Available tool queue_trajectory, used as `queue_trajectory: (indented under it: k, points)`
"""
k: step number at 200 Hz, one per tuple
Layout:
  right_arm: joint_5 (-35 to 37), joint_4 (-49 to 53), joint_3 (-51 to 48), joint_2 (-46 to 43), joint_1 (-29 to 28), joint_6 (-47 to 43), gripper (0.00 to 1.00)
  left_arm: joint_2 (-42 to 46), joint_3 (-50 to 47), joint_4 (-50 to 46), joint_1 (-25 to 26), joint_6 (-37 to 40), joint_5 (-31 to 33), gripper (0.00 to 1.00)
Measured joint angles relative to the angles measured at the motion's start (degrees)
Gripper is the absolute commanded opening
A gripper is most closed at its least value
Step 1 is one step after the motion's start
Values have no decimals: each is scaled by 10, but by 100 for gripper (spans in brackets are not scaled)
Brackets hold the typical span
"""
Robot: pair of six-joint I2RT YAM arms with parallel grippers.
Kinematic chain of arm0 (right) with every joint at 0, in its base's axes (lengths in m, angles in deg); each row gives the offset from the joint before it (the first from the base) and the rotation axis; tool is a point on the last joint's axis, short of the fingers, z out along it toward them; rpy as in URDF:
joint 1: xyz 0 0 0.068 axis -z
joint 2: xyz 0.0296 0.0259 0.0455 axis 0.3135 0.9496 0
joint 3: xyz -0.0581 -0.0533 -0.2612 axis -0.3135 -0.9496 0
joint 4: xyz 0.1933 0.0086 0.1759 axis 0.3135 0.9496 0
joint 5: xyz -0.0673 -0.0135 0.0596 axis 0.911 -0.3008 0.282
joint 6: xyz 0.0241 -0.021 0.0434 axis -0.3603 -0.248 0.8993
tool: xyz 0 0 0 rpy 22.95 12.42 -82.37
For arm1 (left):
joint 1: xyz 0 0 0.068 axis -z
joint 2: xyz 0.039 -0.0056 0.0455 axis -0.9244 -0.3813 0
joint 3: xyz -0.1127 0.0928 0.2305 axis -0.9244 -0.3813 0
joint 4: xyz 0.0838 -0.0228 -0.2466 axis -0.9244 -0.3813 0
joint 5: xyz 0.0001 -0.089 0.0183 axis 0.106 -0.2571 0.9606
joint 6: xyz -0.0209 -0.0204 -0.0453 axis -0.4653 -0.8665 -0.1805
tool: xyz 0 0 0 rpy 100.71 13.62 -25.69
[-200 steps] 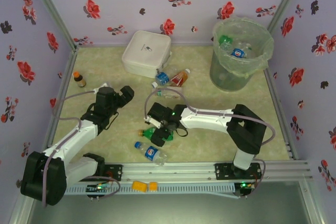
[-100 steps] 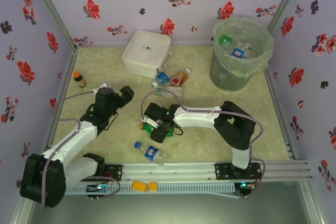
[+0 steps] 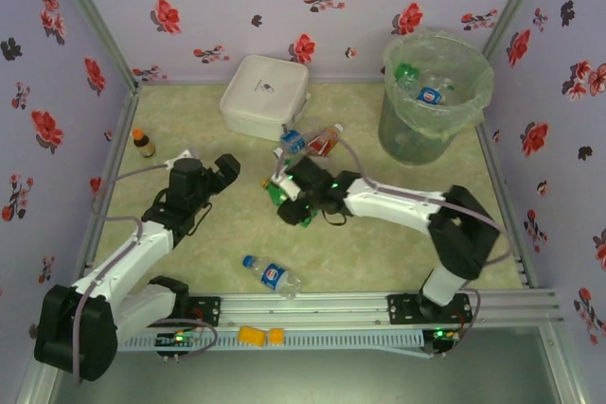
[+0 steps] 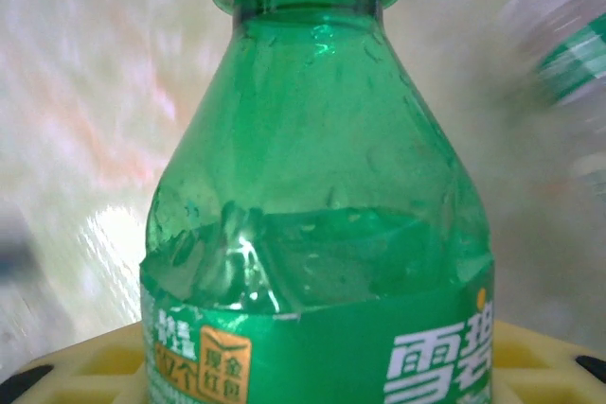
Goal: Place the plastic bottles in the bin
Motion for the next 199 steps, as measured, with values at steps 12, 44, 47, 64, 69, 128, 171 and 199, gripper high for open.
queue_trajectory:
  k: [12, 44, 47, 64, 69, 128, 171, 199]
  points:
    - [-4, -29, -17, -42, 23, 13, 47, 3, 0, 0, 0, 0, 0, 100]
    - [-13, -92, -36, -140, 104, 48, 46, 5, -1, 0, 1, 2, 0, 100]
    - [-14, -98, -36, -148, 113, 50, 46, 5, -1, 0, 1, 2, 0, 100]
    - [-19, -122, -34, -185, 164, 63, 45, 5, -2, 0, 3, 3, -1, 100]
    - [-20, -126, -31, -194, 177, 66, 45, 5, -3, 0, 3, 4, -1, 100]
    - [12, -91, 116, -196, 321, 93, 44, 4, -3, 0, 10, 20, -4, 100]
    - [73, -15, 273, -136, 399, 92, 45, 0, 3, -3, 17, 41, -6, 100]
    - [121, 42, 311, -101, 434, 87, 45, -9, 14, -13, 23, 59, -6, 100]
